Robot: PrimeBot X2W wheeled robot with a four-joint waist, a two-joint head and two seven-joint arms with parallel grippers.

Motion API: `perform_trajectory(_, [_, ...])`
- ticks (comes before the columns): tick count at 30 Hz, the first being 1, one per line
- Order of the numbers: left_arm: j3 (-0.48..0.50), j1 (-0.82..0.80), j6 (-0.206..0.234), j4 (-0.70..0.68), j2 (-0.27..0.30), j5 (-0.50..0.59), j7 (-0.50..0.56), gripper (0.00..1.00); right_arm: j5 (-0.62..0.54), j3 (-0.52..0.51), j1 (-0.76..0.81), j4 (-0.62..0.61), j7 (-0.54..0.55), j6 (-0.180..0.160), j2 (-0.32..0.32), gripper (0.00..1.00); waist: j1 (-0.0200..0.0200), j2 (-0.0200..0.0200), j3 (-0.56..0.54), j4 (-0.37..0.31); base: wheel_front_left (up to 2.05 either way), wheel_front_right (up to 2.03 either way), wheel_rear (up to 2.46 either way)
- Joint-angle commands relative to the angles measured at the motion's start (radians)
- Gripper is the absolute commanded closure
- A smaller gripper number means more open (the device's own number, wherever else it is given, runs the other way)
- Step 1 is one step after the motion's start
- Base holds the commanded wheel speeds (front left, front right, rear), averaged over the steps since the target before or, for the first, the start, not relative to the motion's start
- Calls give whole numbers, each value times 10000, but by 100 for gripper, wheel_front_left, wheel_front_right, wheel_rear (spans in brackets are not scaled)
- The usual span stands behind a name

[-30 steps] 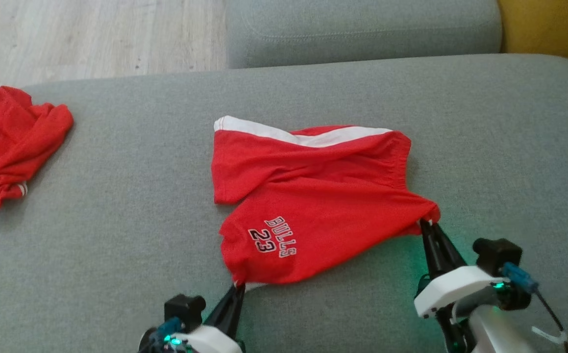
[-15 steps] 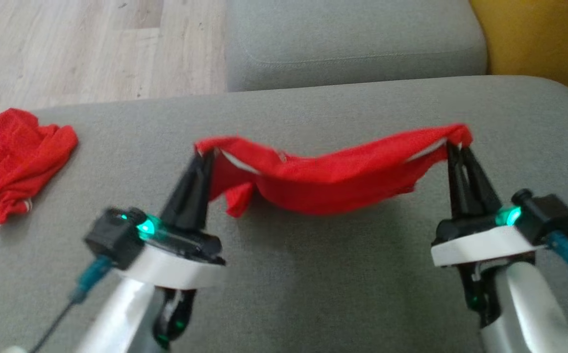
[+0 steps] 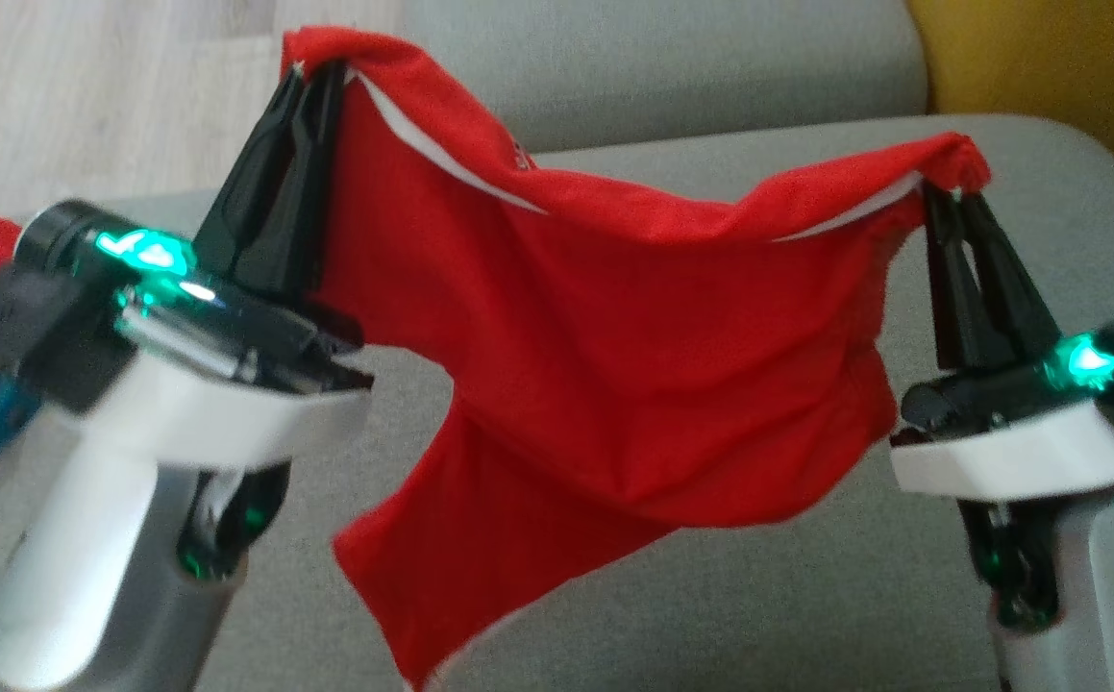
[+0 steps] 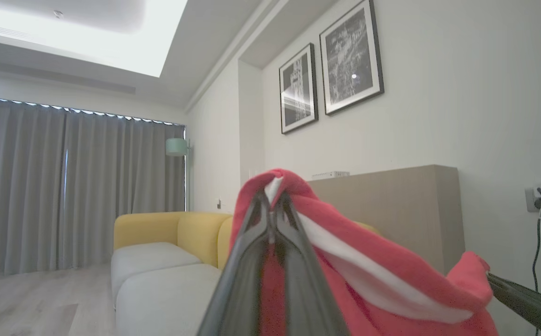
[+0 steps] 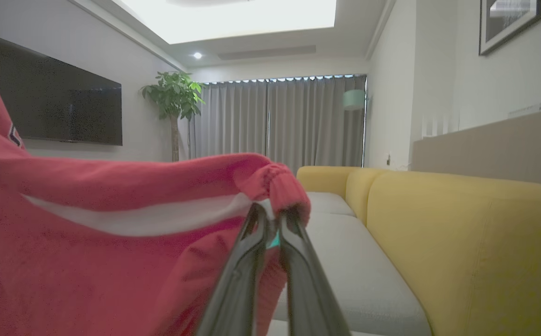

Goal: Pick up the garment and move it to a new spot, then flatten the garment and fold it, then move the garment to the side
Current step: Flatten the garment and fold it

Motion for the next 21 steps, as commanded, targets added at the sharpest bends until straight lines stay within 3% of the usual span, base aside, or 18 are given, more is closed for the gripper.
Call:
perform_trajectory(1, [536, -1021, -142, 204, 304, -112, 242, 100, 315, 323, -1056, 29, 132, 65, -158, 100, 0, 0, 559, -45, 0, 0, 0])
perform_trajectory(8, [699, -3014, -472, 2187, 351, -192, 377, 100, 766, 708, -3752, 2050, 23, 65, -510, 100, 0, 0, 1917, -169, 0, 0, 0])
perform_trajectory(15, [1147, -5486, -556, 4314, 212, -19, -306, 100, 699, 476, -6985, 4854, -1108, 65, -134, 100, 0, 0, 3250, -304, 0, 0, 0])
perform_trajectory(21, [1004, -5301, -645, 5349, -253, -272, -899, 100, 623, 828, -7455, 7084, -2020, 65, 189, 100, 0, 0, 3877, -194, 0, 0, 0])
